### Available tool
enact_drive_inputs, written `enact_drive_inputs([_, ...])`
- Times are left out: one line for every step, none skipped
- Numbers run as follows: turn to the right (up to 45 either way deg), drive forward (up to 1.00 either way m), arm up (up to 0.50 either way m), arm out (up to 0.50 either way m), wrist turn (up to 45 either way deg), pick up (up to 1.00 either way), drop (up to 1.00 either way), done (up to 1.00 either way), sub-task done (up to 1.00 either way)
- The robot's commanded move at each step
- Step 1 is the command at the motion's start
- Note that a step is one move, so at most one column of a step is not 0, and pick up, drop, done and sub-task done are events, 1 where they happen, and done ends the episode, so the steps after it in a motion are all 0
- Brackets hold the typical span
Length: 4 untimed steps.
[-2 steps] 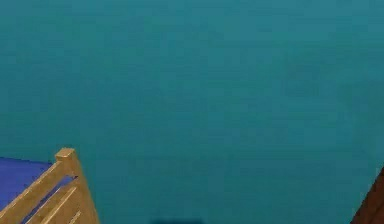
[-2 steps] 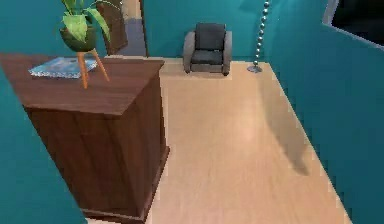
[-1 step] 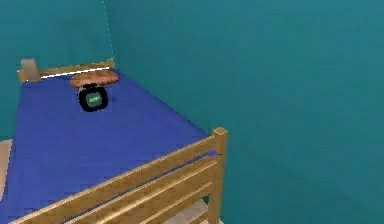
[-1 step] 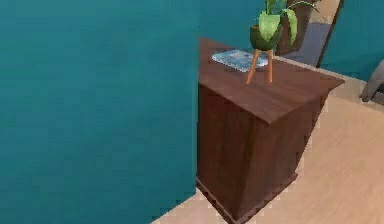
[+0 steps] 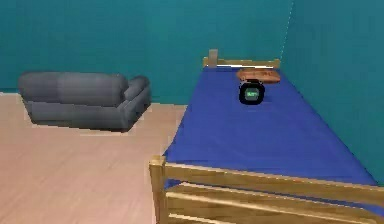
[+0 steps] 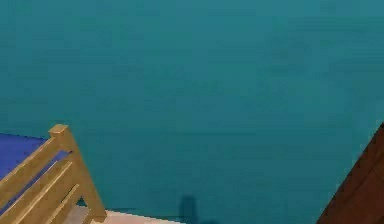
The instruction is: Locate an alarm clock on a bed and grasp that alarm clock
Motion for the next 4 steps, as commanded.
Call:
enact_drive_inputs([-45.0,0.00,0.00,0.00,0.0,0.00,0.00,0.00,0.00])
enact_drive_inputs([-33.0,0.00,0.00,0.00,0.0,0.00,0.00,0.00,0.00])
enact_drive_inputs([0.0,0.60,0.00,0.00,0.0,0.00,0.00,0.00,0.00])
enact_drive_inputs([45.0,0.00,0.00,0.00,0.0,0.00,0.00,0.00,0.00])
